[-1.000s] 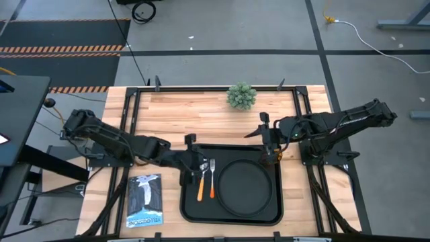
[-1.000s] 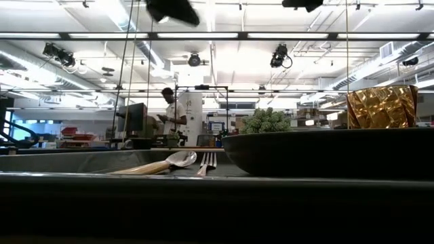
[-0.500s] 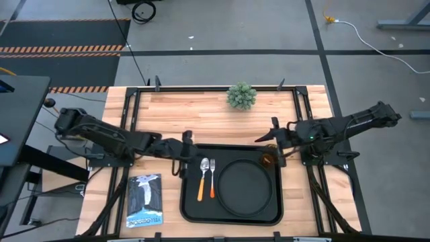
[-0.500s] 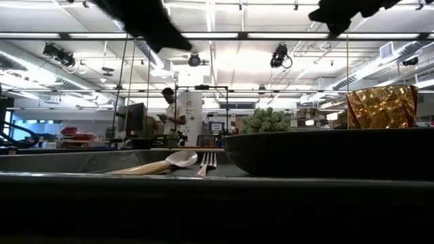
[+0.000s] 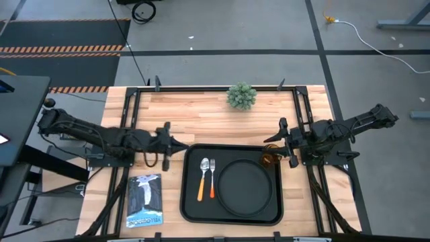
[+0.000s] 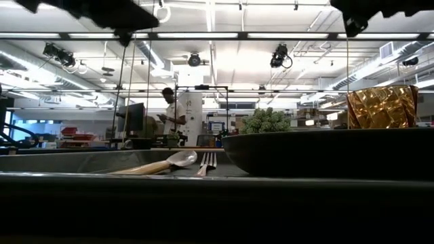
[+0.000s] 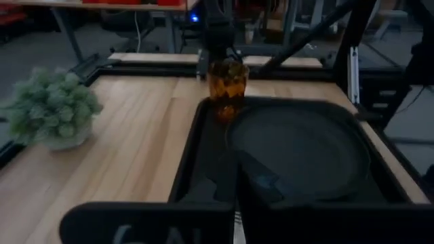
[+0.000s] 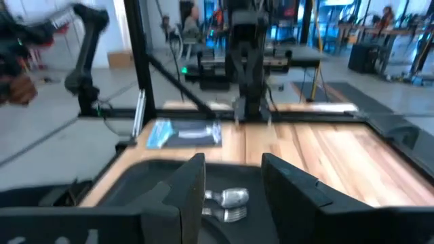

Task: Pick and place plate/cup/fork/spoon on tray
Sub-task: Return to home position

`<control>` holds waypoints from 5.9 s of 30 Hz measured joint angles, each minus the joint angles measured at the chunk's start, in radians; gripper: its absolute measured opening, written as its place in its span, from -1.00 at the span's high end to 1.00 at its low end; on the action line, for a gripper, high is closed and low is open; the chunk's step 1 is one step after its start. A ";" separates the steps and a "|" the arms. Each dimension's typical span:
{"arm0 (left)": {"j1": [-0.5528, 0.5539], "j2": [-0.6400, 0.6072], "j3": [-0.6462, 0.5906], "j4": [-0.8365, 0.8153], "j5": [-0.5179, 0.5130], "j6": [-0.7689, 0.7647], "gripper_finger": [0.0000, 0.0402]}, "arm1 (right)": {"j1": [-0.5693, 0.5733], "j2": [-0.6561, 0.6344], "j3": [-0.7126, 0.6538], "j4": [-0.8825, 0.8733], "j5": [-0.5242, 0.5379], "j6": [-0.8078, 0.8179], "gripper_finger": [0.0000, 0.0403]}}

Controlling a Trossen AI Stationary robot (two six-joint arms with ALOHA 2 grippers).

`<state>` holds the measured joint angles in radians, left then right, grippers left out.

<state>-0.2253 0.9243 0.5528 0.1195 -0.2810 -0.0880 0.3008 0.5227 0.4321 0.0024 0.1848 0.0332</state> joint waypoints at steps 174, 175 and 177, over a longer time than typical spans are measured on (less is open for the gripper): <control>-0.001 -0.666 -0.546 0.242 -0.189 -0.083 0.94 | -0.006 -0.400 -0.426 0.257 0.052 -0.035 0.24; 0.000 -0.667 -0.546 0.242 -0.189 -0.083 0.94 | -0.006 -0.400 -0.426 0.257 0.052 -0.035 0.24; 0.000 -0.666 -0.546 0.242 -0.189 -0.083 0.94 | -0.006 -0.400 -0.426 0.257 0.052 -0.036 0.24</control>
<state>-0.2256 0.2581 0.0067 0.3618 -0.4702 -0.1715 0.2948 0.1222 0.0063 0.2596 0.2371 -0.0024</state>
